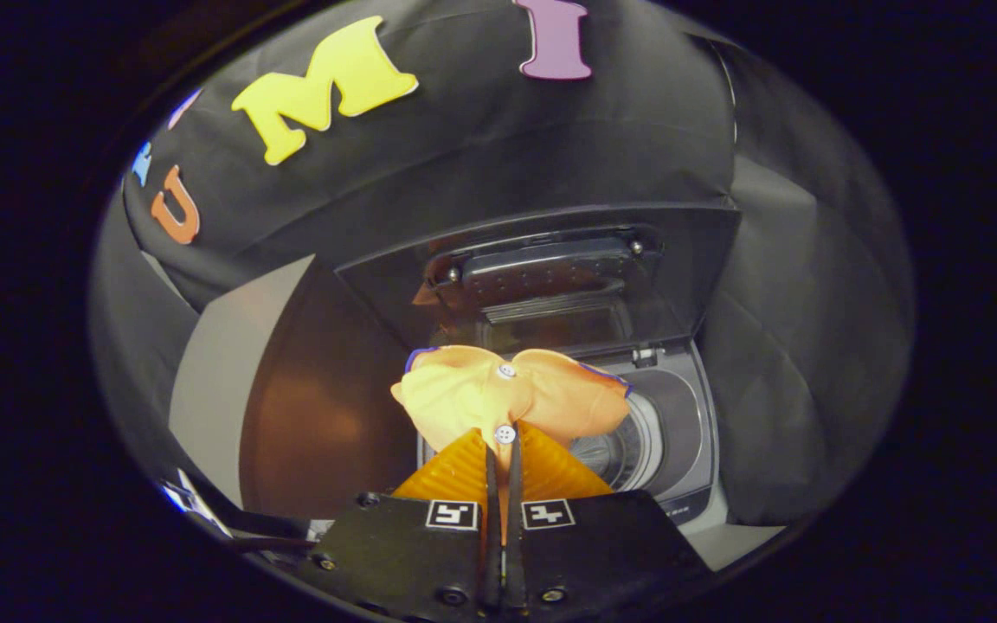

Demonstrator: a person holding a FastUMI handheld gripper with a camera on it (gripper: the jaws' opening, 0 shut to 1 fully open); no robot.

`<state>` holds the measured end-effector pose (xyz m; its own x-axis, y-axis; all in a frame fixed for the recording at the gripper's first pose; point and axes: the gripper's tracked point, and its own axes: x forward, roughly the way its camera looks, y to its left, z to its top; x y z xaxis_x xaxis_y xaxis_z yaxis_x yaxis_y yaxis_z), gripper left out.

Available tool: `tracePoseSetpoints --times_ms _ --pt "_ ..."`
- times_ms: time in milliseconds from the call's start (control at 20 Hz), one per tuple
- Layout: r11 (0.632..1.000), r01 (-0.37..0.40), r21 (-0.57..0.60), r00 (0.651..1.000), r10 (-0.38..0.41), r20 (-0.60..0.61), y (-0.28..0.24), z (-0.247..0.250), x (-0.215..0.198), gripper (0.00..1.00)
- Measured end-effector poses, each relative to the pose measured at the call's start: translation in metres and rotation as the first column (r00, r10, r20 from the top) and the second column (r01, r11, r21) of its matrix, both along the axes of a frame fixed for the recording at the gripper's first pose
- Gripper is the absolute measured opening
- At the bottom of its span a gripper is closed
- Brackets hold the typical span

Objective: Put the clothes into the washing machine and then close the washing machine lid.

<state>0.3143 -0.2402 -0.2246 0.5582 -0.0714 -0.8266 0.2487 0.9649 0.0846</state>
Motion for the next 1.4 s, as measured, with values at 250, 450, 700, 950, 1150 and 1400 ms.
tracePoseSetpoints --times_ms 250,450,700,950,1150,1400 --pt "0.997 0.065 -0.042 0.994 -0.069 -0.088 -0.012 -0.047 0.007 0.07" --pt "0.997 0.069 -0.034 0.993 -0.072 -0.097 -0.016 -0.054 0.014 0.21" --pt "0.996 0.026 -0.086 0.999 -0.024 0.025 -0.005 -0.001 0.046 0.5" --pt "0.99 -0.047 -0.131 0.985 0.068 0.16 0.015 0.074 0.093 0.5" --pt "0.983 -0.078 -0.166 0.971 0.113 0.212 0.014 0.108 0.136 0.5" --pt "0.959 -0.056 -0.277 0.959 0.129 0.253 -0.008 0.123 0.185 0.5"
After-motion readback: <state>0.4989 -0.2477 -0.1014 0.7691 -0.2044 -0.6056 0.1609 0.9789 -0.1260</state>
